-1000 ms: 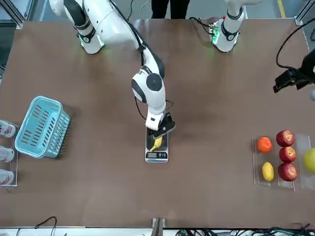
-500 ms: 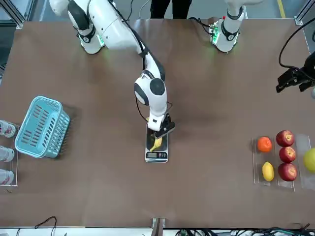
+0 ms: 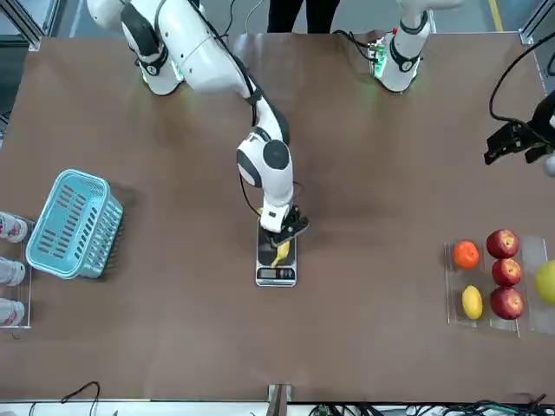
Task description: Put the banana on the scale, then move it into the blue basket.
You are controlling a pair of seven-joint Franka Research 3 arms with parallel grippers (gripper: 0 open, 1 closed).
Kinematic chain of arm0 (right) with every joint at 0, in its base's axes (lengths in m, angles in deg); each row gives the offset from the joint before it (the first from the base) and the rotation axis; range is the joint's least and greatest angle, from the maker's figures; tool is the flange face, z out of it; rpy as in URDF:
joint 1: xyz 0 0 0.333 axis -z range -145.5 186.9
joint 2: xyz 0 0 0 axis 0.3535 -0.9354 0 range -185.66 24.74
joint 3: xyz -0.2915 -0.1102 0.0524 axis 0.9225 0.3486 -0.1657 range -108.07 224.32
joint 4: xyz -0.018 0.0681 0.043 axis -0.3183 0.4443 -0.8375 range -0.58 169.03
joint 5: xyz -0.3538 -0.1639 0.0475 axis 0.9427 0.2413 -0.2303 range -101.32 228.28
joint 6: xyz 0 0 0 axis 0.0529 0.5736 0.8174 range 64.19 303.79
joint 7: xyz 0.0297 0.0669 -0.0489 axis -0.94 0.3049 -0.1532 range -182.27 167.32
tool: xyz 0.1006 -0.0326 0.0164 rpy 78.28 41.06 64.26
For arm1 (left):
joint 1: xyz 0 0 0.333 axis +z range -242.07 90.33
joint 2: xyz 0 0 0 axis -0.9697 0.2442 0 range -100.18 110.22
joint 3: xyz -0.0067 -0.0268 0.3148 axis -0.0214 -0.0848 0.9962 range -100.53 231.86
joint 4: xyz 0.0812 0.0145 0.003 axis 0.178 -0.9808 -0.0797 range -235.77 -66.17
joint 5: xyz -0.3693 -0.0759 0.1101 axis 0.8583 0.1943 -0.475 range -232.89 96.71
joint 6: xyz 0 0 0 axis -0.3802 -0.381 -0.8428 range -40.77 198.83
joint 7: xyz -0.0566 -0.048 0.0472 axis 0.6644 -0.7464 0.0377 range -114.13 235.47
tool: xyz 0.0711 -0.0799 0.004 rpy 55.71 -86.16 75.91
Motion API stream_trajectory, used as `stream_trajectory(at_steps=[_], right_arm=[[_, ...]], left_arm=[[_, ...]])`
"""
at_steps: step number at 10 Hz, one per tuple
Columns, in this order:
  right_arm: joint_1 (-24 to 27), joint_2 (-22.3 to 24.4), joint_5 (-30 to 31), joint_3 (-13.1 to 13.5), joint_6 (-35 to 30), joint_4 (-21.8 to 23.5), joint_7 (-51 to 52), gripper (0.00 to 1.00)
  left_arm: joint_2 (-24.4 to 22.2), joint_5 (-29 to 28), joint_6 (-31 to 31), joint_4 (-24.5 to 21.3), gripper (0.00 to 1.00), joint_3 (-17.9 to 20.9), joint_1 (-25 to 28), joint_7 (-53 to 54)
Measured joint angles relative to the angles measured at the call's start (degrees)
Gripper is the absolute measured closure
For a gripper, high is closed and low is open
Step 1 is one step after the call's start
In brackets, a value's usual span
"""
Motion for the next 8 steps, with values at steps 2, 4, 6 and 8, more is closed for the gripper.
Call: stream_trajectory(at_steps=[2,4,6,8], right_arm=[[2.72,2.51,-3.53,0.65,-3.69,-1.04,-0.94,0.72],[10.88,10.94,-4.77,1.23,-11.38,-0.07,4.42,0.73],[24.05,24.69,-5.42,1.22,-16.51,8.47,18.53,0.73],[37.38,34.64,-5.88,-0.46,-24.58,15.70,35.54,0.73]], left_arm=[[0.04,0.00,-0.01,0.04,0.00,-0.39,0.64,0.00],[0.17,0.07,-0.04,0.08,0.00,-0.34,1.11,-0.08],[0.40,0.90,-0.04,0.16,0.00,-0.25,3.92,0.43],[0.44,1.29,-0.06,0.22,0.00,-0.55,4.39,0.84]])
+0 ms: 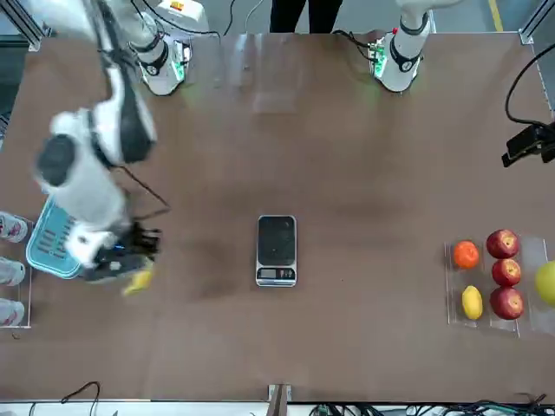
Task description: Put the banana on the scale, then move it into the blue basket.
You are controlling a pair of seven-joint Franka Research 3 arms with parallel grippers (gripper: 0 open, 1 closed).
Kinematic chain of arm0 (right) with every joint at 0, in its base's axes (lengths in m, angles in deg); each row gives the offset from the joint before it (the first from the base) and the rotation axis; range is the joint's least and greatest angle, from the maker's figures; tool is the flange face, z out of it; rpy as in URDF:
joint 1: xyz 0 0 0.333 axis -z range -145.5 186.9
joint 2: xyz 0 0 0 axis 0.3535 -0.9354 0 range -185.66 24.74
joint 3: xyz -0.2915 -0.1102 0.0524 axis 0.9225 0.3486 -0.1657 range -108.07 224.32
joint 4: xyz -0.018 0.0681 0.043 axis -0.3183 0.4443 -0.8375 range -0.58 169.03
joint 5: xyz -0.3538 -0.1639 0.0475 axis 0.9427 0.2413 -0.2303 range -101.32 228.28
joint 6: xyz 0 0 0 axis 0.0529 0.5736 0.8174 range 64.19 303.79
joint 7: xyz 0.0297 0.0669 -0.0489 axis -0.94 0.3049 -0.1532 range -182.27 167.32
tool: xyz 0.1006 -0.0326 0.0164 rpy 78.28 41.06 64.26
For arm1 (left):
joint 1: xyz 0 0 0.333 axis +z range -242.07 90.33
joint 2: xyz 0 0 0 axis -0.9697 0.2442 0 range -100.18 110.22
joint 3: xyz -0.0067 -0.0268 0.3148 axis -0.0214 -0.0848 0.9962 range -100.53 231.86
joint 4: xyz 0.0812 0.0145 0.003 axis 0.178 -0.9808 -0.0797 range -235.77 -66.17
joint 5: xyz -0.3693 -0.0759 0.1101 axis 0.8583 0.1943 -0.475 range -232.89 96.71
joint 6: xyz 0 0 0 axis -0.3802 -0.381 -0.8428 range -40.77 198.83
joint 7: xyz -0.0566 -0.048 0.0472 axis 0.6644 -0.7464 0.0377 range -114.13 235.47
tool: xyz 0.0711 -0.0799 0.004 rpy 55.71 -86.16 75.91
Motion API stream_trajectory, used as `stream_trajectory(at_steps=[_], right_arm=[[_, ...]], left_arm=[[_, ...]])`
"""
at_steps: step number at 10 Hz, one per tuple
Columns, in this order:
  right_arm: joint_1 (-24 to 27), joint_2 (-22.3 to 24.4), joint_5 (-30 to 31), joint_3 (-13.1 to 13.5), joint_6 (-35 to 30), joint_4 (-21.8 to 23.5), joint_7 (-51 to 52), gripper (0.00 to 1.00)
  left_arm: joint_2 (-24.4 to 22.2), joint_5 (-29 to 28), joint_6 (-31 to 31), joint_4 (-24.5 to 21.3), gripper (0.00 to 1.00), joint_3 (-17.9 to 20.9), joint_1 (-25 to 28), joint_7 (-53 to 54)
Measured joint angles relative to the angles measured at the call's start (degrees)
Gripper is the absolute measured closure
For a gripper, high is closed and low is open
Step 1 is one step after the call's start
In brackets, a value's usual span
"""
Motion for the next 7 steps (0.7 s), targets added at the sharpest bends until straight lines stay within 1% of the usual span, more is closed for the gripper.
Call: stream_trajectory(at_steps=[1,2,3,4,5,7], right_arm=[[5.81,2.13,-0.05,-1.57,-2.76,1.46,6.52,0.73],[11.13,2.82,-0.02,-3.74,-4.14,2.34,9.36,0.73],[15.57,2.77,0.04,-5.33,-4.21,3.33,9.95,0.73],[18.42,2.64,0.08,-5.61,-3.80,4.65,9.59,0.73],[19.80,2.54,0.12,-4.76,-3.07,6.23,8.46,0.73],[19.56,2.29,-0.04,-0.34,-1.29,9.08,5.35,0.78]], left_arm=[[0.03,0.01,-0.01,0.01,0.00,-0.43,-0.19,0.00],[0.05,0.01,-0.02,0.03,0.00,-0.56,-0.44,-0.03],[0.06,0.02,-0.02,0.06,0.00,-0.67,-0.56,-0.12],[0.06,0.02,-0.02,0.08,0.00,-0.86,-0.58,-0.23],[0.06,0.02,-0.02,0.08,0.00,-1.01,-0.59,-0.26],[0.06,0.02,-0.02,0.09,0.00,-1.07,-0.54,-0.26]])
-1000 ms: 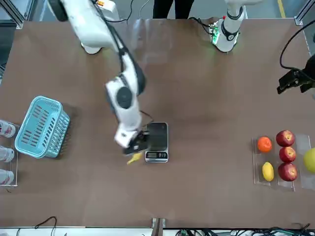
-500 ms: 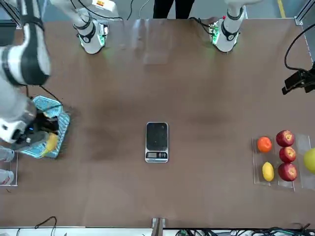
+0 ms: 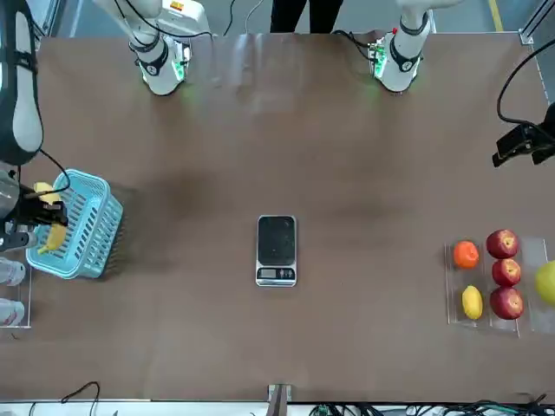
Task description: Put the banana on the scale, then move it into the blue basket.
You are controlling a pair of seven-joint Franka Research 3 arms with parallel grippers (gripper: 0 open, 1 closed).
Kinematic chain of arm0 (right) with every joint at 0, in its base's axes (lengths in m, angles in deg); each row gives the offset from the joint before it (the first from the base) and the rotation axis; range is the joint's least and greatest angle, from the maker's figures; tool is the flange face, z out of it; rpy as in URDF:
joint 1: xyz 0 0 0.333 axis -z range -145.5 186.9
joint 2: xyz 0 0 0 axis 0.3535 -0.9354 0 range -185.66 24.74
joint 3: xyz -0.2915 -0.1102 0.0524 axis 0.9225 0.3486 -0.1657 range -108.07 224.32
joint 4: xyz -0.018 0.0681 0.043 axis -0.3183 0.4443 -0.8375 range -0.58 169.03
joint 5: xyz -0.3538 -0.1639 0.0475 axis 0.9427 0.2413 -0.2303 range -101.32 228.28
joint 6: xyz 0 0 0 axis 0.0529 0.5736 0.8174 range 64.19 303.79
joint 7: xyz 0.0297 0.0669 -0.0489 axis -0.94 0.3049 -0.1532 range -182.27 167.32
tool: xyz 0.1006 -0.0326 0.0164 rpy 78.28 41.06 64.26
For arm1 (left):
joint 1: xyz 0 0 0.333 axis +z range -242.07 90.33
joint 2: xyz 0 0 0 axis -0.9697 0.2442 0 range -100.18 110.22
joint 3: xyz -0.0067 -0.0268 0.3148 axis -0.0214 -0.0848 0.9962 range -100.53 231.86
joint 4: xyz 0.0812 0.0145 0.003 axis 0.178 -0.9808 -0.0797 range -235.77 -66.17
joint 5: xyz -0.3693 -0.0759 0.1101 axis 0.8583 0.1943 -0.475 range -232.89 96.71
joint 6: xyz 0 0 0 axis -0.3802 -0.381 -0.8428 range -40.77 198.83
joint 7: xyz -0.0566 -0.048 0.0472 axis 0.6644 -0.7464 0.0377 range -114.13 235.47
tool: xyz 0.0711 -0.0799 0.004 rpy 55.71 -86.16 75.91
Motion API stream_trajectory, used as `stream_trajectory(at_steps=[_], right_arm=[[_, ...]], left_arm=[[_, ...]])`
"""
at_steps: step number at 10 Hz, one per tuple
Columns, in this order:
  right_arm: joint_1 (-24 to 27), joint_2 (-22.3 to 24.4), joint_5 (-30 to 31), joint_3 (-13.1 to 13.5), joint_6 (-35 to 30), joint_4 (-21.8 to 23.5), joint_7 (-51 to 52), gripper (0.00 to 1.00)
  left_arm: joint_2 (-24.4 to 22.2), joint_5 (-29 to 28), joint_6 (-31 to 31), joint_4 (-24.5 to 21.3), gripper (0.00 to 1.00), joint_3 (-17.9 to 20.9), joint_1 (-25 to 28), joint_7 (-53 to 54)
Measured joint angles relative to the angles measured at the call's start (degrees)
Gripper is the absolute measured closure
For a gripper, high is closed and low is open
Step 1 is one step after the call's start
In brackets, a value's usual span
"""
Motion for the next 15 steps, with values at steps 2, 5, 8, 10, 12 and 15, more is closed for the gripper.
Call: stream_trajectory(at_steps=[2,5,8,10,12,15], right_arm=[[-0.50,-0.45,-1.11,3.60,7.18,5.38,-0.35,0.78],[-0.75,-2.13,-1.84,4.72,14.07,10.26,0.12,0.77],[-1.15,-2.13,-3.32,4.82,14.05,9.88,1.55,0.36],[-1.28,-1.75,-4.65,5.31,10.49,7.49,5.04,0.06],[-4.22,-0.81,-5.38,6.44,5.40,3.78,6.08,0.00],[-13.96,2.54,-5.49,7.55,2.56,0.57,-6.83,0.00]], left_arm=[[0.00,0.00,0.00,0.00,0.00,0.01,0.15,0.00],[0.00,0.00,0.00,0.02,0.00,0.06,0.36,0.03],[0.00,0.00,0.00,0.03,0.00,0.09,0.45,0.04],[0.00,0.00,0.00,0.03,0.00,0.09,0.48,0.18],[0.00,0.00,0.00,0.03,0.00,0.11,0.51,0.20],[0.01,0.00,0.00,0.04,0.00,0.15,0.58,0.23]])
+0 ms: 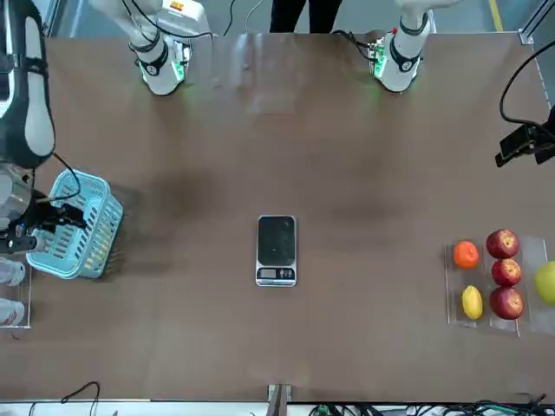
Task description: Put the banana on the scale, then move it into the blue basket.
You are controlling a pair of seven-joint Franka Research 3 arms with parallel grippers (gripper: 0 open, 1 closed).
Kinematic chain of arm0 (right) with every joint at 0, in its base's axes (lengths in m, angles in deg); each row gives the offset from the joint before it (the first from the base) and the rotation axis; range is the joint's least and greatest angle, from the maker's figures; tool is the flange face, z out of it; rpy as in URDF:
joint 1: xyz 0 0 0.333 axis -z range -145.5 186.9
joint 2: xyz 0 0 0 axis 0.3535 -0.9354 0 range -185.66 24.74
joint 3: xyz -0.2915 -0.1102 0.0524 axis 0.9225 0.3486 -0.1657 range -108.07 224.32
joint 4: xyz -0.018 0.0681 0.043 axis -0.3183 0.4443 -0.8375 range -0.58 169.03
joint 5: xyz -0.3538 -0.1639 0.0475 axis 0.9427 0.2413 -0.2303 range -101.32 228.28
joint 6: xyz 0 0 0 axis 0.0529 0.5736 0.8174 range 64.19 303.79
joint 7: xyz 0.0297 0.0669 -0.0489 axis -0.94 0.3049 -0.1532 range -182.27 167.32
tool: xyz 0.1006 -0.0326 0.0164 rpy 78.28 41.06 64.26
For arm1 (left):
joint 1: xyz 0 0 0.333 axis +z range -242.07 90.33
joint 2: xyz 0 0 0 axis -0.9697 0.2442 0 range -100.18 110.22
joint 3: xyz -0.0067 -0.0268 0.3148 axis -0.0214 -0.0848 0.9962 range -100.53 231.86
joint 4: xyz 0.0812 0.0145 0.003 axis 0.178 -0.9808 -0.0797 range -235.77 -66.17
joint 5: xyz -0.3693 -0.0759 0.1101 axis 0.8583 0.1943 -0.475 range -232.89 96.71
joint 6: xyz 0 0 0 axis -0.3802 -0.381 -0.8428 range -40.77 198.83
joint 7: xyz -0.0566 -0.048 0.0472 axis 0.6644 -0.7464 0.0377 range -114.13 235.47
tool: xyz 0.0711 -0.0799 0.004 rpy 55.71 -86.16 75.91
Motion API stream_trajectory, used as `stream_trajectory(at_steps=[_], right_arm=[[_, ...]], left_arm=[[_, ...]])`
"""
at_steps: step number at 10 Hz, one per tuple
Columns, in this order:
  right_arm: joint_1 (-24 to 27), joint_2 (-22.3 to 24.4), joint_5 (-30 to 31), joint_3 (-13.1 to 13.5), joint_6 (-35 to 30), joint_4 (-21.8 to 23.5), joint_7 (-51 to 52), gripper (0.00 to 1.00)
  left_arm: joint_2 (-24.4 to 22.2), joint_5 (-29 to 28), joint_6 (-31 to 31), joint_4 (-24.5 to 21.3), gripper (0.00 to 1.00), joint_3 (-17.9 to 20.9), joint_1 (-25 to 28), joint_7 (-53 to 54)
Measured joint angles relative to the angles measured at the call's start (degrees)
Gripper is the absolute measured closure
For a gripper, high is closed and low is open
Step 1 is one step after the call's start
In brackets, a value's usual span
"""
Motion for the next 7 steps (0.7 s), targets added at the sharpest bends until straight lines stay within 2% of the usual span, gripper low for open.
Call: stream_trajectory(at_steps=[3,5,7], right_arm=[[-4.61,6.47,0.08,-0.95,-12.74,-8.81,-6.72,0.00],[-4.50,11.55,0.23,-0.73,-18.31,-11.02,-6.76,0.00],[-3.86,12.28,1.11,-0.48,-20.41,-10.75,-6.74,0.00]], left_arm=[[0.01,0.00,-0.01,0.02,0.00,-0.06,-0.01,0.01],[0.07,0.00,-0.02,0.02,0.00,-0.12,-0.02,0.01],[0.10,0.07,-0.02,0.01,0.00,-0.12,-0.02,0.01]])
